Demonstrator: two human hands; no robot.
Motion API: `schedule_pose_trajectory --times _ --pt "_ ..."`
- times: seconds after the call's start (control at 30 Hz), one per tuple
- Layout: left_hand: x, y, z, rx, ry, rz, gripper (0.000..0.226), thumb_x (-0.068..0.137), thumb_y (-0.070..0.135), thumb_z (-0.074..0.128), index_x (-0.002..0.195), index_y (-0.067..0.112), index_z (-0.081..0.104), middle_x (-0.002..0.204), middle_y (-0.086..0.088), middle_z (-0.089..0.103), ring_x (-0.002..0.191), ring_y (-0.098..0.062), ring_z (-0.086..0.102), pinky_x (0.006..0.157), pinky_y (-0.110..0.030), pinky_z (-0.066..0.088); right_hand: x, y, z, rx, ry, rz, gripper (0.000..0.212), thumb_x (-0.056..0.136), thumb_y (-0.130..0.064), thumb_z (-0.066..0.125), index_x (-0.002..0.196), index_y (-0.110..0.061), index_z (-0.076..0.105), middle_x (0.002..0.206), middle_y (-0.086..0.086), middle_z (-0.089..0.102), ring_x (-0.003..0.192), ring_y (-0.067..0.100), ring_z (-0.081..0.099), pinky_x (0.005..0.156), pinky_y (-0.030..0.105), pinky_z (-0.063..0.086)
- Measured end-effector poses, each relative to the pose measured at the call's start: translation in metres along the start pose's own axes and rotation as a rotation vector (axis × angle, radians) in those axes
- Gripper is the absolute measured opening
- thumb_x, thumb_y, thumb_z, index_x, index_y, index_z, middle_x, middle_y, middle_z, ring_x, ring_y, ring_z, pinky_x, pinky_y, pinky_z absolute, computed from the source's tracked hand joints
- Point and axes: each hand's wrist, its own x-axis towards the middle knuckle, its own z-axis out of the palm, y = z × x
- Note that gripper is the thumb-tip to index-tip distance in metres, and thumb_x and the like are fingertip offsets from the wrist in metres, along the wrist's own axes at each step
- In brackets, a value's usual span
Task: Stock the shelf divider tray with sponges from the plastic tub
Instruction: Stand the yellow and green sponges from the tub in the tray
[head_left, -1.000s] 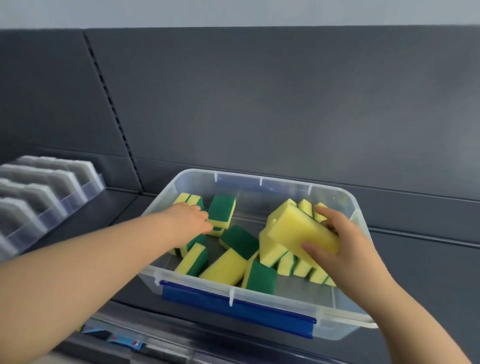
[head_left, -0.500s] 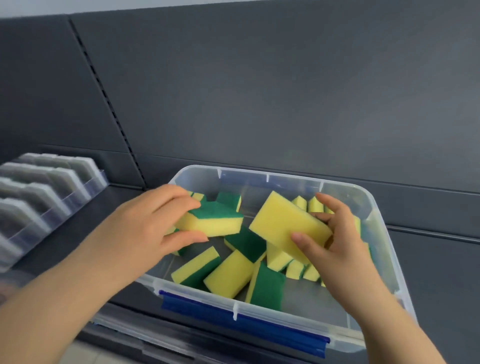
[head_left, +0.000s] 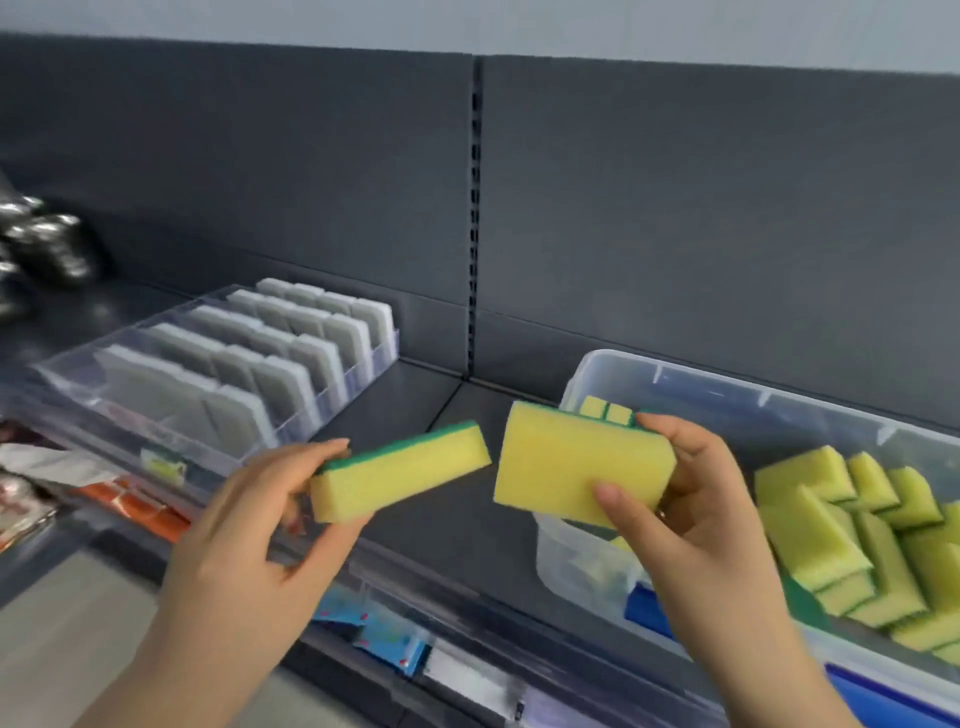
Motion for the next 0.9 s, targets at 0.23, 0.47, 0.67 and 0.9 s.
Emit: schedule_pose_trajectory --times 0.23,0.47,0.67,0.9 --pt "-0.04 -0.115 -0.109 0.077 0.023 -0.129 0.045 0.083 0.049 0.052 0.11 0.014 0.06 0.1 0.015 0.054 0.089 0.011 0.047 0.08 -0.001 0.033 -0.017 0.007 0.167 -0.045 -0.131 -0.023 0.046 0.08 -0.007 0.066 0.112 -0.037 0.052 0.087 -0.011 0.067 0.077 0.004 0.063 0.066 0.013 0.048" --pt "-0.065 -0.19 -0.173 0.147 0.052 -0.291 0.04 0.077 0.032 0.07 0.114 0.019 0.06 0.107 0.024 0.049 0.085 -0.002 0.048 0.081 0.004 0.028 -0.03 0.005 0.286 -0.049 -0.224 -0.036 0.055 0.081 0.0 0.063 0.116 -0.041 0.052 0.107 0.0 0.061 0.091 0.005 0.062 0.074 0.013 0.049" --pt "-0.056 -0.239 -0.182 0.034 0.089 -0.368 0.042 0.074 0.026 0.068 0.115 0.025 0.057 0.109 0.02 0.054 0.09 0.003 0.053 0.078 0.002 0.033 0.0 0.007 0.334 -0.05 -0.192 -0.017 0.055 0.081 -0.007 0.065 0.11 -0.051 0.052 0.102 -0.013 0.063 0.095 0.003 0.062 0.073 0.011 0.048" --pt "0.019 -0.32 -0.182 0.029 0.062 -0.339 0.043 0.078 0.039 0.063 0.119 0.035 0.051 0.108 0.025 0.053 0.094 0.005 0.053 0.074 -0.003 0.04 0.084 0.008 0.403 -0.077 -0.173 -0.122 0.05 0.077 -0.019 0.067 0.112 -0.051 0.052 0.104 -0.017 0.061 0.096 0.007 0.062 0.075 0.018 0.051"
